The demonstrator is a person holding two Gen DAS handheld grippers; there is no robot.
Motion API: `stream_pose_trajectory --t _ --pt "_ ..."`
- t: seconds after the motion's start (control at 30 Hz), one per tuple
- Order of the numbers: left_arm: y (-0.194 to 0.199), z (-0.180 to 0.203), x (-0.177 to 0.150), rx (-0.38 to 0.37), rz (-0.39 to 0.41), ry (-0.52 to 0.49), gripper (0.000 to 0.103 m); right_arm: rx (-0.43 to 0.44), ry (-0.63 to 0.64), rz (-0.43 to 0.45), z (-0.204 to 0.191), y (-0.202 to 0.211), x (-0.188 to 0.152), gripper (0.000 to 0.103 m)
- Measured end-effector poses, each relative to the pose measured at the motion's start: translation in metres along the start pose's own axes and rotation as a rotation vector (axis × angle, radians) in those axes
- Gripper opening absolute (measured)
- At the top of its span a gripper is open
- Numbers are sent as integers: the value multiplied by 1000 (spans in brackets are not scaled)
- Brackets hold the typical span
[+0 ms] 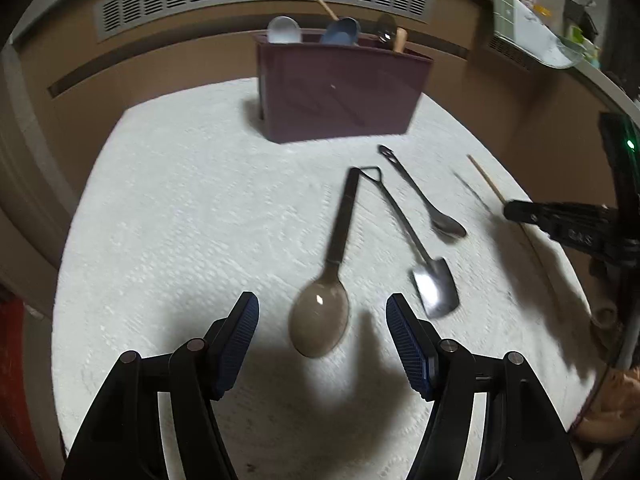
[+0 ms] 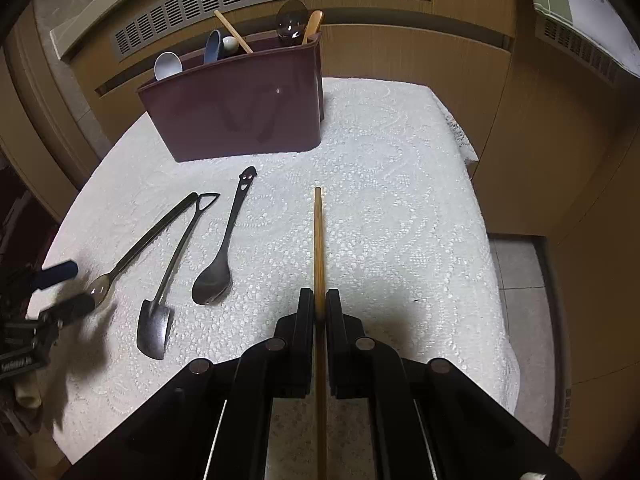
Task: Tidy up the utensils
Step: 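Grasp a wooden chopstick with the right tool while the left reaches for the dark spoon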
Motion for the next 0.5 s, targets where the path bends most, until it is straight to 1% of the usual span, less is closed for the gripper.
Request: stream_pose_trajectory --t 0.07,0.13,0.17,0.23,0.27,0.3,0.33,0.4,0.47,0.5 --pt "-1 5 -2 4 -1 -7 64 3 0 -3 -1 -1 0 6" --pt "-4 6 -1 -7 -6 11 52 8 -2 -4 -1 -2 0 6" --pt "-5 7 1 -25 -15 23 51 10 -2 -3 -1 -1 0 6" --pt "-6 15 6 -95 -37 50 45 10 0 1 -1 0 0 6" --pt "-7 21 10 -139 -52 62 45 9 -1 3 -1 0 0 6" --pt "-9 28 14 -168 -64 68 45 8 -3 5 -1 1 0 6" --pt "-11 33 18 -178 -67 70 45 8 -4 8 0 1 1 6" --pt "-15 47 31 -175 -65 64 45 10 -7 11 0 1 1 6" --pt "-23 55 41 -134 -70 47 45 17 -7 13 0 2 0 6" --pt "-30 58 46 -121 -89 46 45 20 -5 14 0 3 0 6"
Point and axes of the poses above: each gripper's, at about its wrist camera, not at the fingertips, and y roughly against the way its jaws point, z to its right, x to its top, the point moved 5 cm from there along -y, roughly the way its jaws point, and after that the axes turned 1 degree about z, right-handed, at the moved point
